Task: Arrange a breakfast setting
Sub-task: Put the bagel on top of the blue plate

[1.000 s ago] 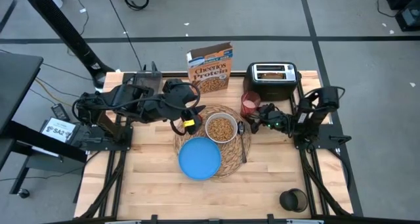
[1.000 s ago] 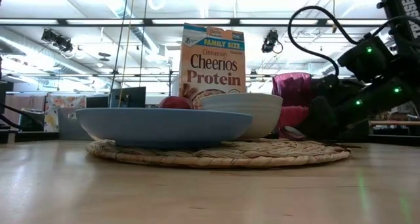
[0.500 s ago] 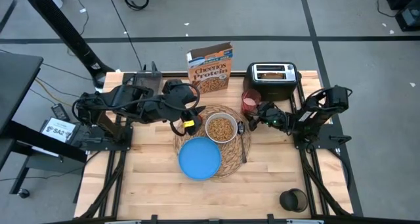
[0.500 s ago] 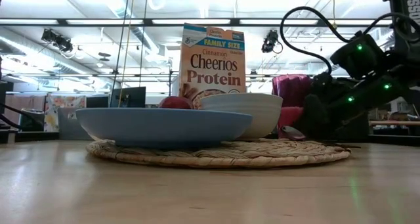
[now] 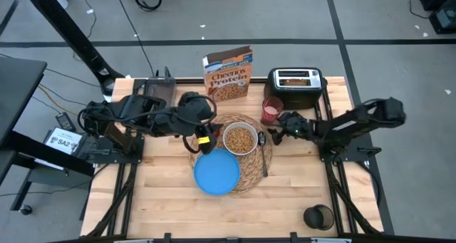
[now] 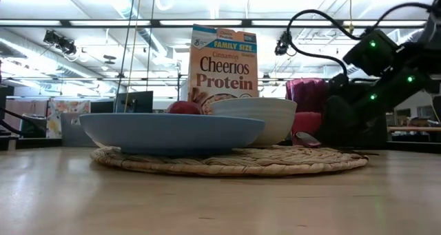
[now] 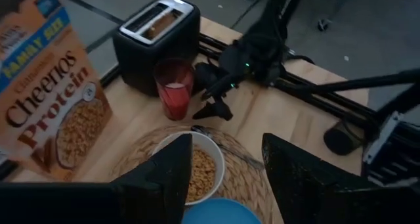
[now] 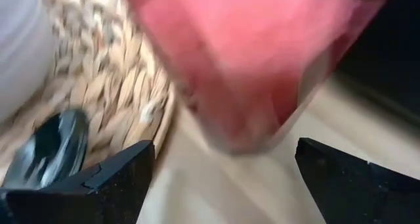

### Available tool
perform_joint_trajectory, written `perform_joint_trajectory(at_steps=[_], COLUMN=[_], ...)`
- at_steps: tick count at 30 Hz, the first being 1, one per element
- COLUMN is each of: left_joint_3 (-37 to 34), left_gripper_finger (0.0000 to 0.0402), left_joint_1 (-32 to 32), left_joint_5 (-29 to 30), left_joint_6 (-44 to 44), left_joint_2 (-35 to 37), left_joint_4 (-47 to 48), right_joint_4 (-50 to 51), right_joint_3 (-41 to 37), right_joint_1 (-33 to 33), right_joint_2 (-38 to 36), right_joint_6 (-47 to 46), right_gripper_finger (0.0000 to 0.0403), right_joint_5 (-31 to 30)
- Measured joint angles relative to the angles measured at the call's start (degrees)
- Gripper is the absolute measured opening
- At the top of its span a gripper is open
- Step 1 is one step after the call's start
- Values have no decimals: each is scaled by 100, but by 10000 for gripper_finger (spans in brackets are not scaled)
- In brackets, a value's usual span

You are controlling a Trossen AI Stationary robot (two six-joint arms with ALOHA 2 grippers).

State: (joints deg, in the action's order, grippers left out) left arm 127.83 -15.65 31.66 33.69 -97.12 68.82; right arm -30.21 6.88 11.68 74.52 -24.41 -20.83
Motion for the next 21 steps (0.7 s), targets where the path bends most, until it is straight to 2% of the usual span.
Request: perform_joint_trajectory(at_steps=[5, 11, 17, 21], left_joint_3=[-1, 0, 0, 2], left_gripper_finger=[175, 156, 140, 139], left_joint_1=[9, 10, 8, 10], left_joint_5=[-164, -381, -437, -431], left_joint_6=[-257, -612, -1066, -1345], left_joint_2=[0, 0, 7, 76], left_joint_4=[2, 77, 279, 392], right_joint_4=[2788, 6205, 9121, 10248], right_joint_3=[734, 1978, 4166, 5891], right_joint_1=[-186, -540, -884, -755], right_joint_2=[-940, -1822, -2044, -1763], right_joint_6=[-397, -1160, -1122, -939], right_gripper_finger=[365, 349, 346, 346], right_joint_5=[316, 1082, 1326, 1219])
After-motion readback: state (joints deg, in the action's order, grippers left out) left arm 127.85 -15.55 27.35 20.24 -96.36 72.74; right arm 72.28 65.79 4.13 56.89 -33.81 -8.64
